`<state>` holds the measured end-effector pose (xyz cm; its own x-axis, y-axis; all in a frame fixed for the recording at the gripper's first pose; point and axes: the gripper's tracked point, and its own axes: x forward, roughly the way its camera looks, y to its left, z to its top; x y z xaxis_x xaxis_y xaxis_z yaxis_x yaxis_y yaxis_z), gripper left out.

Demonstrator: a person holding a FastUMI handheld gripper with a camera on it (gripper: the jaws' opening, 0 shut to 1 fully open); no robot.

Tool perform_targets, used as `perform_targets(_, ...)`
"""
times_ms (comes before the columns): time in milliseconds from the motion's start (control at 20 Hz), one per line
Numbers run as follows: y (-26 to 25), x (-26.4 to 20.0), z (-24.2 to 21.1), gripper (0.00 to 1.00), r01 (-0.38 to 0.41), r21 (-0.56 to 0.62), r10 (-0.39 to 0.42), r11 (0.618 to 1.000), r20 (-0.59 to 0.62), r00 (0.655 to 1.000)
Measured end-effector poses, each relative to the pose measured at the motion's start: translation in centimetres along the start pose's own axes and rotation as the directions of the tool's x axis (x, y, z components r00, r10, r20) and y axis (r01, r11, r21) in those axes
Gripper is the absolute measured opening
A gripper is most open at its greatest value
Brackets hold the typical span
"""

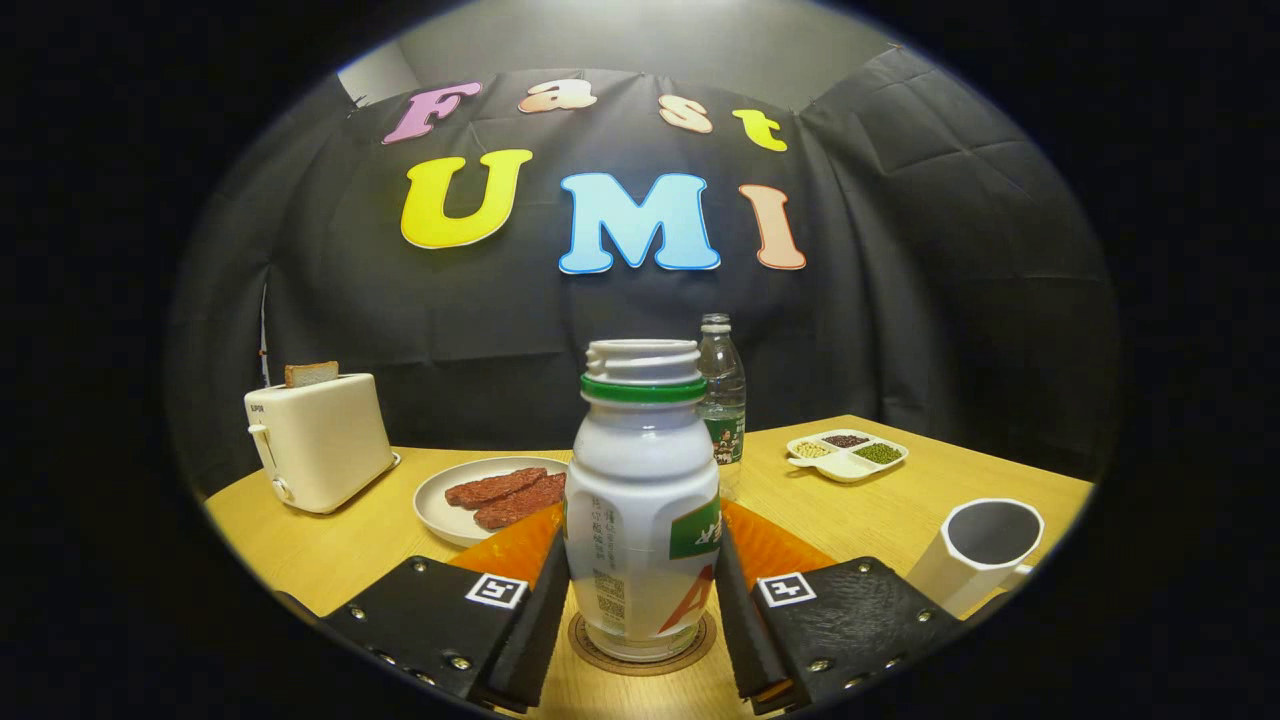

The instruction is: Take the bottle from table, then pour the juice into the cup, finally place the bottle on the coaster

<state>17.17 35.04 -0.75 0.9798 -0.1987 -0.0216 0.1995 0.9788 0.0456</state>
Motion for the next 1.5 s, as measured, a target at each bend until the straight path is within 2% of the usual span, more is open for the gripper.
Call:
perform_targets(150,0.1,0.0,-0.2,0.72,-0.012,0.035,0.013,0.999,-0.015,1.0)
perform_targets(200,0.2,0.0,-0.1,0.76,-0.02,0.037,0.02,0.999,-0.014,1.0)
perform_targets(250,0.0,0.0,0.0,0.87,-0.011,0.027,0.011,1.0,-0.013,1.0)
perform_targets(350,0.2,-0.2,0.2,0.94,-0.019,0.028,0.019,0.999,-0.007,1.0)
perform_targets(800,1.2,-1.4,2.5,0.94,-0.069,0.038,0.066,0.997,0.054,0.996)
perform_targets(1500,-0.3,-9.4,13.8,0.94,-0.073,0.048,0.058,0.996,0.258,0.964)
